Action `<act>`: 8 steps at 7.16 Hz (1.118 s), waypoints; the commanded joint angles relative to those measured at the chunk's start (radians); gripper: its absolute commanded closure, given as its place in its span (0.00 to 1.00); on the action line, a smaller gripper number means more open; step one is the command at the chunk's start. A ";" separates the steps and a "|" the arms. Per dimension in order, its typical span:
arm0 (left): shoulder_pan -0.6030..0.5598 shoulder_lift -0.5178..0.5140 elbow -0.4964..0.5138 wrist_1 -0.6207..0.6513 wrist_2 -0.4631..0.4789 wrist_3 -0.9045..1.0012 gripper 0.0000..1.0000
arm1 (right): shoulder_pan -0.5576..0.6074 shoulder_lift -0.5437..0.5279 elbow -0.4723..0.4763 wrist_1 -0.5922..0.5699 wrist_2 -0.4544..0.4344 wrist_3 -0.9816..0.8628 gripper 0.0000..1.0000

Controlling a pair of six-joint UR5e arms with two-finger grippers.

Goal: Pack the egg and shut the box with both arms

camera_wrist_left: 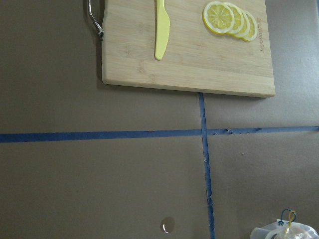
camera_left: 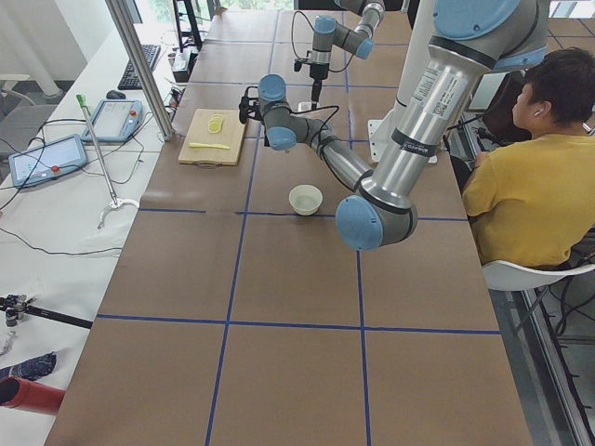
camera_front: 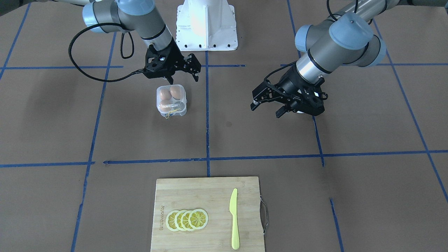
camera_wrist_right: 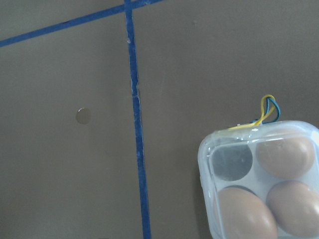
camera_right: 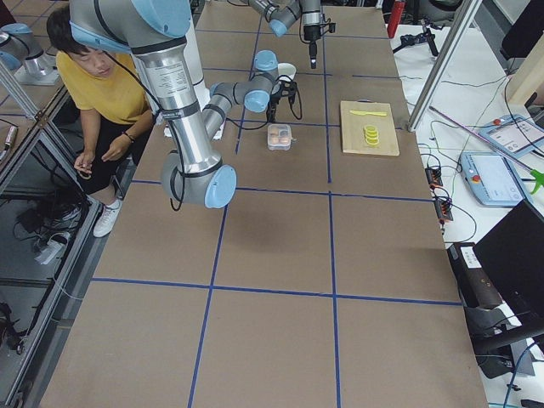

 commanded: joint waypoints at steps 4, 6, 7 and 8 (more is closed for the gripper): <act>-0.110 0.293 -0.107 -0.005 -0.035 0.359 0.00 | 0.146 -0.281 0.078 0.001 0.025 -0.152 0.00; -0.282 0.447 -0.107 -0.004 -0.122 0.685 0.00 | 0.352 -0.402 0.088 0.002 0.202 -0.372 0.00; -0.391 0.490 -0.089 0.005 -0.143 0.854 0.00 | 0.487 -0.453 0.094 -0.001 0.311 -0.505 0.00; -0.478 0.515 -0.042 0.007 -0.144 1.037 0.00 | 0.648 -0.499 0.086 -0.016 0.426 -0.647 0.00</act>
